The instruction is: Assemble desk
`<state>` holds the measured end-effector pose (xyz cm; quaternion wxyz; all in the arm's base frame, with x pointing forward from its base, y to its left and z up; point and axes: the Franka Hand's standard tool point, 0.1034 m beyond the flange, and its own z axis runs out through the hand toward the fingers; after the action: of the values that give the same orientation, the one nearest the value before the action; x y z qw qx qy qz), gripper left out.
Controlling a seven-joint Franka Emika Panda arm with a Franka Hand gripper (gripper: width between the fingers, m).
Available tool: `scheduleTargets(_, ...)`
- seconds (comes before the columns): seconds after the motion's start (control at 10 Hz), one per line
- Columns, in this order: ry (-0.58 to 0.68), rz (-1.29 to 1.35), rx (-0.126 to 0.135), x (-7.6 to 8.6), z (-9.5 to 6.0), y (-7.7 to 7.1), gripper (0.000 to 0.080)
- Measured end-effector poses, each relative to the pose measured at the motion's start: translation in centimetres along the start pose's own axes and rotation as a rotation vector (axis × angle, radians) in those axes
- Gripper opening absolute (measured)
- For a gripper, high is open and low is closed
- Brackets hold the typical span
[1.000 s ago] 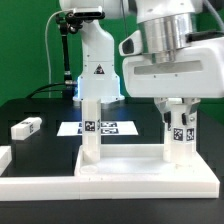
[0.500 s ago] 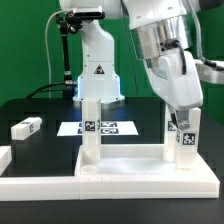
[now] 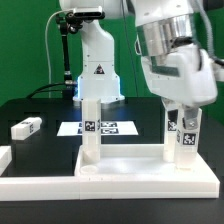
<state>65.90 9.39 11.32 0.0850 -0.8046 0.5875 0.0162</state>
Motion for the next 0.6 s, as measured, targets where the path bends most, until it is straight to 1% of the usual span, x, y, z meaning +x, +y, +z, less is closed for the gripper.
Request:
scheduleTargets(0.1,0.005,-0.081,-0.006,-0.96,-0.15,-0.04,0.0634)
scheduleTargets(0.3,0.006,-0.197,-0.007,-0.44,0.01,0.08,0.0648)
scheduleTargets(0.4,0.012,-0.307,-0.012,-0.51,0.05,0.08,0.0648)
scheduleTargets(0.5,0.068,-0.557,-0.060,-0.82,0.13,0.06,0.0649)
scheduleTargets(0.6,0.093,-0.782,-0.084,-0.84,0.02,-0.26,0.0649)
